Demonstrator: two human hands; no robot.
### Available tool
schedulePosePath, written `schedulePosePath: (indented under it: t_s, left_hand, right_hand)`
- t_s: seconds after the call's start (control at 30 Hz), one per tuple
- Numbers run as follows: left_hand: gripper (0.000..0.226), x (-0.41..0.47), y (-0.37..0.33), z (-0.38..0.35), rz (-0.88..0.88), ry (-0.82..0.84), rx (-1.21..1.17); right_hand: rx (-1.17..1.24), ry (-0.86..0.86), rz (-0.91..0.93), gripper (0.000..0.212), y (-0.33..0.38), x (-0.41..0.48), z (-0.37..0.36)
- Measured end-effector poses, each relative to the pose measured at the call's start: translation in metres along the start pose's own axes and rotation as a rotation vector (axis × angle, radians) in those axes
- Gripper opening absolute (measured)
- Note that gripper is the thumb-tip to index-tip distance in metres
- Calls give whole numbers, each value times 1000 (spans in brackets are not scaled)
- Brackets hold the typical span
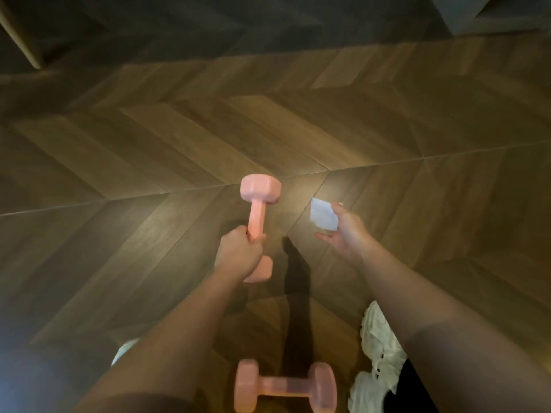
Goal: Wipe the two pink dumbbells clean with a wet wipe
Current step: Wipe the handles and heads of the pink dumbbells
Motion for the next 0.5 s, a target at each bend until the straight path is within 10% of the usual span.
schedulePosePath:
  t_s: [0.5]
  left_hand:
    - [36, 73, 51, -32, 152, -73, 113]
  right_hand:
    - [-27, -35, -78, 45, -52, 72, -14]
Point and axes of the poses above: each hand's wrist, its own x-axis towards the middle knuckle, its own z-axis out of the back of the hand, y = z × x, the point moved 10 cm from there along x, towards the middle knuckle, and after that the axes turned 2 degrees about x, right-handed, at the moved point
